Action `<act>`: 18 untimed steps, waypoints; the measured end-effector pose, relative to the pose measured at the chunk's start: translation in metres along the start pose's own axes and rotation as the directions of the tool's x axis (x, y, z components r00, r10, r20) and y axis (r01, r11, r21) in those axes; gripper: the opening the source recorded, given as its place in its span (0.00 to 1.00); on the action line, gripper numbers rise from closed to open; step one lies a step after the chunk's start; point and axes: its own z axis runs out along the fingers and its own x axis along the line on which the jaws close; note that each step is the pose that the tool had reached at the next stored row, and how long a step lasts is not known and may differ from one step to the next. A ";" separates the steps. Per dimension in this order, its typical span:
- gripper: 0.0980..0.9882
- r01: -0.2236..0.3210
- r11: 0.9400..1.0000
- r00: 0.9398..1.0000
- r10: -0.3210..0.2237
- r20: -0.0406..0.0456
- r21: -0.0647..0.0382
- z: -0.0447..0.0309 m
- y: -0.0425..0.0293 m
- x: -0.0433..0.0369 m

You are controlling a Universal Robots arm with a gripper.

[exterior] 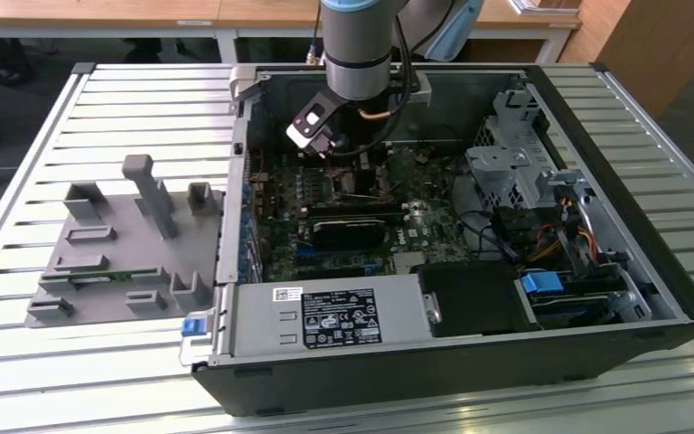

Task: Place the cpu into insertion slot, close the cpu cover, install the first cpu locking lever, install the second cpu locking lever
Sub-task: 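Place the cpu into insertion slot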

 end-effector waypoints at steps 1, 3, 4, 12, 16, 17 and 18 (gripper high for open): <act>0.48 0.000 1.000 1.000 0.000 0.000 0.000 0.0000 0.0000 -0.0001; 0.48 0.000 1.000 1.000 0.000 0.000 0.000 0.0001 0.0000 -0.0006; 0.48 0.000 1.000 1.000 0.000 0.000 0.000 0.0002 0.0000 -0.0006; 0.48 0.000 1.000 1.000 0.000 0.000 0.000 0.0008 -0.0001 -0.0006; 0.48 0.000 1.000 1.000 0.000 0.000 0.000 0.0009 -0.0001 -0.0006; 0.49 0.000 1.000 1.000 0.000 0.000 0.000 0.0009 -0.0001 -0.0006; 0.49 0.000 1.000 1.000 0.000 0.000 0.000 0.0009 -0.0001 -0.0006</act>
